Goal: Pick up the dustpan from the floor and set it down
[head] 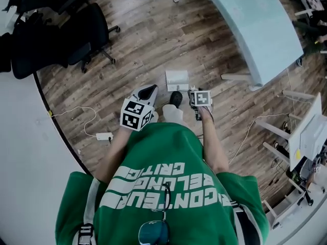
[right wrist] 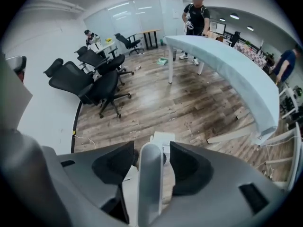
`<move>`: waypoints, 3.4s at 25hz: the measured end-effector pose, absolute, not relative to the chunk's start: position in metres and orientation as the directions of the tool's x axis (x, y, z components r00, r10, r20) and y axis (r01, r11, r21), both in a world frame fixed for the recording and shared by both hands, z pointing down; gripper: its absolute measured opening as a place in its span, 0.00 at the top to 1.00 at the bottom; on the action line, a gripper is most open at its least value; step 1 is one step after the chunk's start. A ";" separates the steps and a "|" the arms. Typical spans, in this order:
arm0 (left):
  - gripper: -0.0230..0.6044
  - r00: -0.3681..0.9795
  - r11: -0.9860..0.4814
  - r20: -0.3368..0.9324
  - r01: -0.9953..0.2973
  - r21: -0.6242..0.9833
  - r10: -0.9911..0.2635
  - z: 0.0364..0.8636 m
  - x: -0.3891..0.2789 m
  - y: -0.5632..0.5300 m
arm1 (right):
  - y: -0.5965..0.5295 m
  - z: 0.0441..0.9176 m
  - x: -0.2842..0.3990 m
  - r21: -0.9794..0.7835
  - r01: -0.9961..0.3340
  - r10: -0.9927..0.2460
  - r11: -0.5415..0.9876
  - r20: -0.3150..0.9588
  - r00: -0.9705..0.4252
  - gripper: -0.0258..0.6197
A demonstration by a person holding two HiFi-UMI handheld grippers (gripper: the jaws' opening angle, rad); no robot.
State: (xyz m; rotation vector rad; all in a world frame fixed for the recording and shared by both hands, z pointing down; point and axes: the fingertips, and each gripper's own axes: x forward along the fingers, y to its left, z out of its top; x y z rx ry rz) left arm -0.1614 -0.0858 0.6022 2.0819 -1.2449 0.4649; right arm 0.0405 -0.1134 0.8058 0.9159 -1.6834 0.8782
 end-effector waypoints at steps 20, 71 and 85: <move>0.97 0.451 -0.278 0.590 -0.889 0.364 -0.669 0.601 -0.165 -0.095 | -0.119 0.864 0.048 -0.026 -0.873 -0.059 0.487 0.996 -0.062 0.77; 0.97 0.549 -0.421 0.437 -0.833 0.360 -0.712 0.545 -0.181 -0.151 | -0.152 0.526 0.024 0.051 -0.882 -0.719 0.469 0.601 -0.348 0.78; 0.97 0.537 -0.411 0.432 -0.840 0.355 -0.724 0.545 -0.182 -0.143 | -0.146 0.550 0.031 0.063 -0.881 -0.692 0.469 0.647 -0.322 0.78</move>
